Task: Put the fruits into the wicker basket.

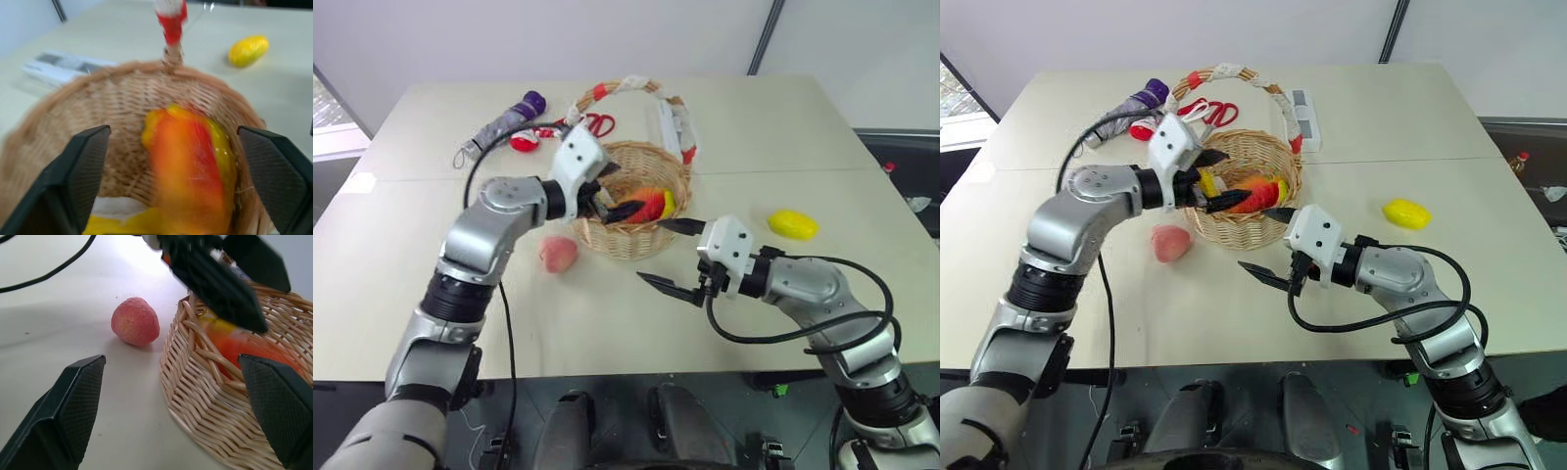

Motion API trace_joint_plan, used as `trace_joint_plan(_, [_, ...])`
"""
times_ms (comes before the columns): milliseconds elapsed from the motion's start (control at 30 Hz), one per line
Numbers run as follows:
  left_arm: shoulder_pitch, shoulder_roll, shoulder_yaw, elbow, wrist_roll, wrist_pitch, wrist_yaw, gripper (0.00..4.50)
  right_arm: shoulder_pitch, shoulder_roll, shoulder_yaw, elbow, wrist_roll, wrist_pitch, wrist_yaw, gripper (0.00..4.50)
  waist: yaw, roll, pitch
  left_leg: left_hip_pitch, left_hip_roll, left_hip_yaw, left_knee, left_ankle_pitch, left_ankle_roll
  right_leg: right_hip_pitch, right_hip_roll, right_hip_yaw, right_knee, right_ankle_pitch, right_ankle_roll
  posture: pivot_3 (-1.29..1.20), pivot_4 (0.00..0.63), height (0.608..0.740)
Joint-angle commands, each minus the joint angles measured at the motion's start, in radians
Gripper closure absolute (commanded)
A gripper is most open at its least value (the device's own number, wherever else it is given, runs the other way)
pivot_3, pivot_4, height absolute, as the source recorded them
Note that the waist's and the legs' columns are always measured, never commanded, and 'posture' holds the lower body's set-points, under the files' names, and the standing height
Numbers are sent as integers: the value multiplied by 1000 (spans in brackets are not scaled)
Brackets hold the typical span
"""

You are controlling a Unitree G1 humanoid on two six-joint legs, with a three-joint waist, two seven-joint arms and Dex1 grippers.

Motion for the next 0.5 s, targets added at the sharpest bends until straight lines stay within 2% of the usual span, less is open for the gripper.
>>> trace_joint_plan(33, [104,107,167,-85,-106,-3,-101,351,-5,0,-20,-42,6,-2,-7,0,1,0,0,0,1,0,0,0,0,0,0,0,0,0,0,0,150,740])
trace_joint_plan(67, [139,140,193,-92,-118,7,-116,166,-4,-1,-22,-42,6,-3,-6,0,2,0,0,0,1,-1,-1,0,0,0,0,0,0,0,0,0,150,740])
trace_joint_plan(167, [241,231,255,-122,-128,42,-119,166,-3,-3,-23,-36,7,-7,0,0,8,0,0,0,1,-2,0,0,0,0,0,0,0,0,-1,0,150,740])
trace_joint_plan(267, [359,310,243,-151,-71,24,-119,166,-13,3,-14,-22,8,-12,10,0,13,0,0,0,0,-1,0,0,0,1,-1,-1,-1,0,0,0,150,740])
trace_joint_plan(500, [367,270,66,-126,36,7,-62,166,-36,24,10,-5,2,-21,22,0,33,0,0,-1,-1,-1,0,0,0,2,-2,-1,-2,0,0,0,150,740])
